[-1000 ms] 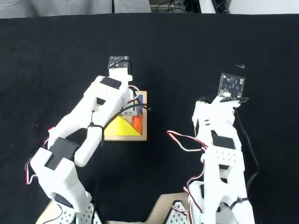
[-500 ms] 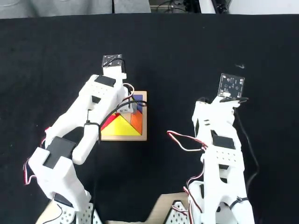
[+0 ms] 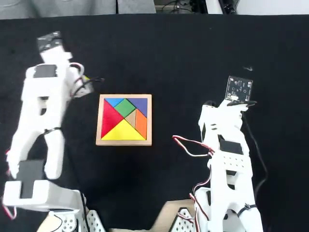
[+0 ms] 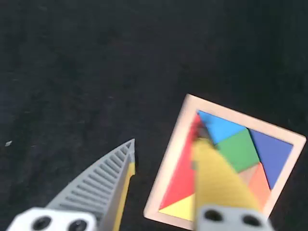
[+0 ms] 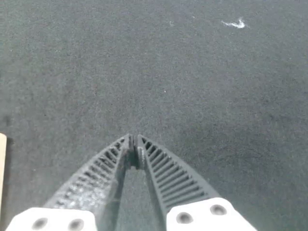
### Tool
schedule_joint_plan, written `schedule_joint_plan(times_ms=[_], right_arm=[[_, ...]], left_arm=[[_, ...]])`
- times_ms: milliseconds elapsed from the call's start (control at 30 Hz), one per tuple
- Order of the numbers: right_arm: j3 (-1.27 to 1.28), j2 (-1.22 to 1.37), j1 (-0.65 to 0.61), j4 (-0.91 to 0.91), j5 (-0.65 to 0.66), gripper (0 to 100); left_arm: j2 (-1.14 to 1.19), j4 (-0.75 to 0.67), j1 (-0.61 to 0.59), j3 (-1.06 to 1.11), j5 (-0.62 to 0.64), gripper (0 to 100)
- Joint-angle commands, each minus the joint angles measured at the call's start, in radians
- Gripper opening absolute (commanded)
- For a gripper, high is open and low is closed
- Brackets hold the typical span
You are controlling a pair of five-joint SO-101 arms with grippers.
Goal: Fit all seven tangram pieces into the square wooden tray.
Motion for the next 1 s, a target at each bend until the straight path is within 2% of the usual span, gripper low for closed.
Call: schedule_joint_plan(times_ms=[0,167,367,467,633,800,967], right_arm=[[-0.004,-0.025,-0.012,-0.020,0.012,1.5],[-0.002,-0.025,-0.014,-0.017,0.012,1.5],[-0.061,-0.036,-0.038,0.003,0.008,1.5],[-0.188,-0.061,-0.052,0.153,0.011,1.5],[-0.519,-0.140,-0.052,0.523,0.021,1.5],[-0.791,-0.229,-0.052,0.756,0.103,1.5],[-0.852,-0.337,-0.052,0.867,0.103,1.5]], left_arm=[[-0.132,-0.011,-0.045,-0.008,-0.049,3],[-0.239,-0.014,-0.050,-0.013,-0.213,3],[-0.381,-0.063,-0.051,-0.147,-0.371,3],[-0.471,-0.060,-0.047,-0.228,-0.397,3],[-0.651,-0.060,-0.045,-0.239,-0.396,3],[-0.868,-0.058,-0.045,-0.117,-0.396,3],[-1.126,-0.063,-0.045,0.077,-0.396,3]])
